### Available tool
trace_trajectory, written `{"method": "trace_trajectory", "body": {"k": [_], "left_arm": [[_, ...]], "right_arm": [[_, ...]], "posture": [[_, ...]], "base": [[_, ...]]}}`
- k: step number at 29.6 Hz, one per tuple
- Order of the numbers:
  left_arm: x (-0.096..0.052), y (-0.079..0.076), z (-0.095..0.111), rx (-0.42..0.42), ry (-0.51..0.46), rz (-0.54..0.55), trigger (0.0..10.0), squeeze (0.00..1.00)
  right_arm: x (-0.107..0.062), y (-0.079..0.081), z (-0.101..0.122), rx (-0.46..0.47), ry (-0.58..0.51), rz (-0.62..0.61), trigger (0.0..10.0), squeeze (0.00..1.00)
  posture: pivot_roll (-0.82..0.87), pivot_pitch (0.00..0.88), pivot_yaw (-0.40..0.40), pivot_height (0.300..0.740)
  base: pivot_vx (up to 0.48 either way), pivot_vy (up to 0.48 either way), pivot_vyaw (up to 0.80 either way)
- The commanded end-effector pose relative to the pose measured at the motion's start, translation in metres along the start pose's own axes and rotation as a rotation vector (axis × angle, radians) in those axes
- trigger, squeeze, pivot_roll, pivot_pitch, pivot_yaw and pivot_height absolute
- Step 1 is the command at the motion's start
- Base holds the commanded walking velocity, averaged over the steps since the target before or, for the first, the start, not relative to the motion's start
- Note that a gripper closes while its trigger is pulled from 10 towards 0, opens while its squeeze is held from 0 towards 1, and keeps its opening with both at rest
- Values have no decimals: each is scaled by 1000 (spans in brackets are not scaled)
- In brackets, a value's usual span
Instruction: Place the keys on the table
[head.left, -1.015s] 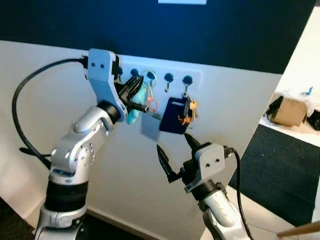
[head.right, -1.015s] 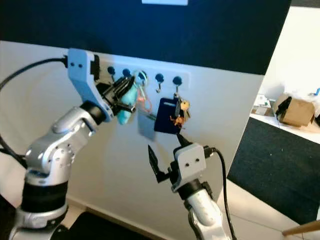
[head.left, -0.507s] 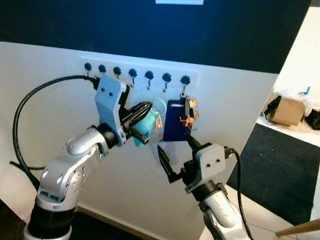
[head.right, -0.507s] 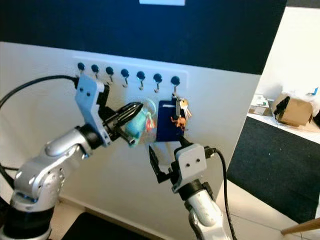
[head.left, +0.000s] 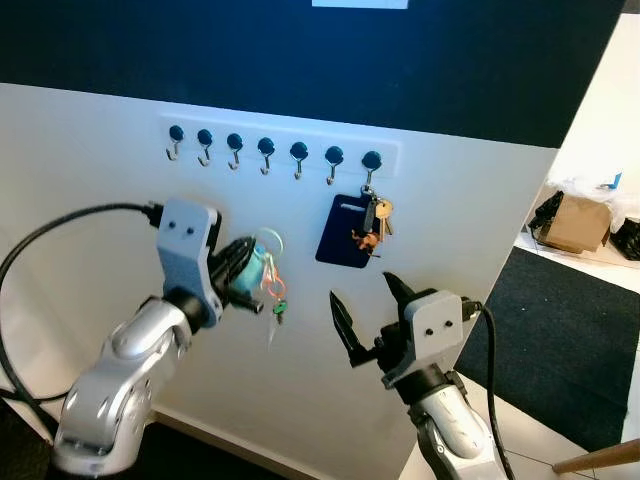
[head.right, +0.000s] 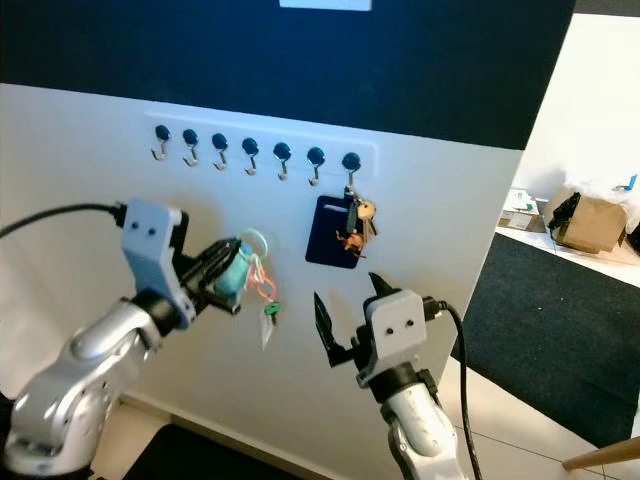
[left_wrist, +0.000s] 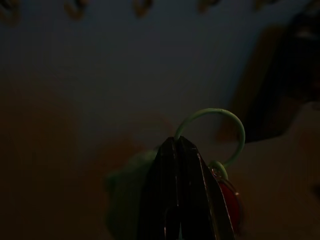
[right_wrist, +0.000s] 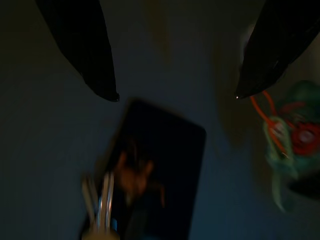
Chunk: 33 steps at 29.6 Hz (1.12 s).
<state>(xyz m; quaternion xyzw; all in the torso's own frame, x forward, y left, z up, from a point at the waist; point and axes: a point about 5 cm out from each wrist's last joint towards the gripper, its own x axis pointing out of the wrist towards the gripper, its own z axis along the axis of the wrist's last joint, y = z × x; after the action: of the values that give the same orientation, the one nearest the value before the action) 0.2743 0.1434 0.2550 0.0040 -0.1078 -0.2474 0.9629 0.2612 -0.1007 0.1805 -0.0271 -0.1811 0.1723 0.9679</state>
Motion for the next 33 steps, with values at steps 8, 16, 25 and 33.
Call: {"method": "trace_trajectory", "body": {"k": [8, 16, 25, 33], "left_arm": [[-13, -7, -7, -11, 33, -62, 10000, 0], [-27, -9, -57, 6, 213, -42, 10000, 0], [-37, -9, -120, -9, 389, 86, 10000, 0], [-41, -13, -126, 13, 400, 51, 10000, 0]], "right_arm": [[-5, -3, -9, -5, 29, 3, 10000, 0], [-33, -7, -54, -43, 210, -4, 10000, 0], [-74, -13, -101, -70, 429, -54, 10000, 0], [-72, -12, -101, -64, 409, -61, 10000, 0]], "posture": [[51, 89, 29, 740], [51, 85, 28, 740], [39, 94, 37, 740], [38, 98, 43, 740]], "base": [[0, 0, 0], [0, 0, 0], [0, 0, 0], [0, 0, 0]]}}
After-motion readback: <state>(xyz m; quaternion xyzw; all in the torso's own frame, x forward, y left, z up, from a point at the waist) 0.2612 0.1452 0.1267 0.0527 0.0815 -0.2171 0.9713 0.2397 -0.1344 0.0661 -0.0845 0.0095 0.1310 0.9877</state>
